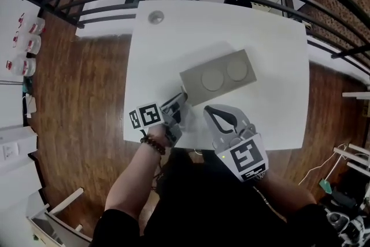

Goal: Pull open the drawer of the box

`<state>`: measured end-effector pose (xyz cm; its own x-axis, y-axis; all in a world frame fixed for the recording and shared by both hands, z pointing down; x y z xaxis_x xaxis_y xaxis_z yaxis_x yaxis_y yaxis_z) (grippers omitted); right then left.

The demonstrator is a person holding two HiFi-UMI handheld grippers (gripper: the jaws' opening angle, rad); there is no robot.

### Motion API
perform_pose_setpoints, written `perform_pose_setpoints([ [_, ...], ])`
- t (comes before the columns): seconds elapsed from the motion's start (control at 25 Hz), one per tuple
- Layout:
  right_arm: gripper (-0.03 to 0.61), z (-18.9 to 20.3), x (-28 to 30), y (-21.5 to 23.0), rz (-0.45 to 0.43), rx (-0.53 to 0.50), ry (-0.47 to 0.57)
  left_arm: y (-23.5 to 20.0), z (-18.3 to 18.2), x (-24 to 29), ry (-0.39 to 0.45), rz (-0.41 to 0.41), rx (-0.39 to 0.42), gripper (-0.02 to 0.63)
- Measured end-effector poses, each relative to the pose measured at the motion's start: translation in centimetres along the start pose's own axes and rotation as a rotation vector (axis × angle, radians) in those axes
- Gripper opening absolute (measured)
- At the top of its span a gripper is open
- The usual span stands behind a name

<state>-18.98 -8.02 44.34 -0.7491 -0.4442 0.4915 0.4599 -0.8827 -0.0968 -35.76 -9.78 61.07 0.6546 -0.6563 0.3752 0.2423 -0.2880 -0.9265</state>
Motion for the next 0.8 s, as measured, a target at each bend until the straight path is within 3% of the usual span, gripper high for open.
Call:
perform_pose_setpoints([
  [0.24,-0.008,-0.7,0.1,-0.3,0.083,0.026,-0.018,-0.2,-0.6,0.0,-0.054,0.04,-0.012,0.051],
  [0.48,-0.008,-0.4,-0.7,-0.8,0.136,0.055,-0.004,-0.4,-0.2,-0.2,-0.092,0.004,-0.005,0.048],
  [0.8,-0.008,-2.7,1.6,-1.8,0.158,0.064,-0.001,-0.9,-3.1,-3.0,-0.118,-0.039,-0.007,0.048],
])
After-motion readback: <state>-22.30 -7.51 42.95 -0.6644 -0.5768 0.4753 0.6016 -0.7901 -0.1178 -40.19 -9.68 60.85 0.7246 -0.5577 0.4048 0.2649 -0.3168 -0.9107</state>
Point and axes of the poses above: the fingertips, and each gripper's own axes: x forward along the fingers, y to its right, z out of its underside, the point moved 8 cm from there along -x, backward along the fingers, and after that the axes turned 13 degrees about -x, right-handed, at the moved point
